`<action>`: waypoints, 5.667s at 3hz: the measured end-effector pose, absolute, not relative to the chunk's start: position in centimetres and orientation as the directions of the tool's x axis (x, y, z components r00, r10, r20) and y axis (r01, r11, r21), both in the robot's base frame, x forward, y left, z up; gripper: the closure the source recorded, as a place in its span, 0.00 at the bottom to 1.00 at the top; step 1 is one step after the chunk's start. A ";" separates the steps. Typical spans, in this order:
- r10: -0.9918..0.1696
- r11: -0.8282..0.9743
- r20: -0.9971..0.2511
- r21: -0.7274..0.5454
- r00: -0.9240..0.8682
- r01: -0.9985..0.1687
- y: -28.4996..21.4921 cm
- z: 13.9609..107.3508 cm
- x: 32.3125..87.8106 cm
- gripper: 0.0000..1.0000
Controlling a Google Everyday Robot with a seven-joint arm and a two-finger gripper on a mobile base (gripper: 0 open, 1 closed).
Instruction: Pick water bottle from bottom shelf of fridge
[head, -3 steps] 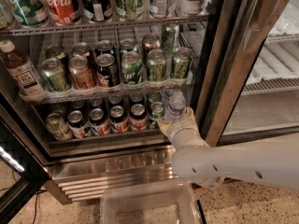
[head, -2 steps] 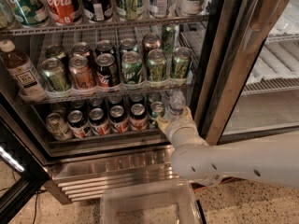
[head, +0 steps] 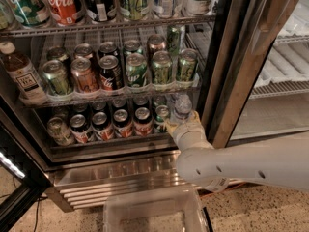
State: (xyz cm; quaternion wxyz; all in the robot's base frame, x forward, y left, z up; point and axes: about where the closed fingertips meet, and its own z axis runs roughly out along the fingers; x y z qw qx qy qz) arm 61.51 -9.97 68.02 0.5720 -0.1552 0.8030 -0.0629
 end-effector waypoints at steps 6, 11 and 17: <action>-0.279 0.960 -0.898 -0.261 -0.341 -0.098 -12.1 65.6 64.4 0.27; -0.266 0.963 -0.895 -0.258 -0.359 -0.072 -12.8 64.5 66.1 0.31; -0.264 0.963 -0.894 -0.263 -0.361 -0.054 -12.7 64.2 68.1 0.20</action>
Offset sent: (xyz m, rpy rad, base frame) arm 0.0200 -0.0111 -0.0233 0.0096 0.0331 -0.0503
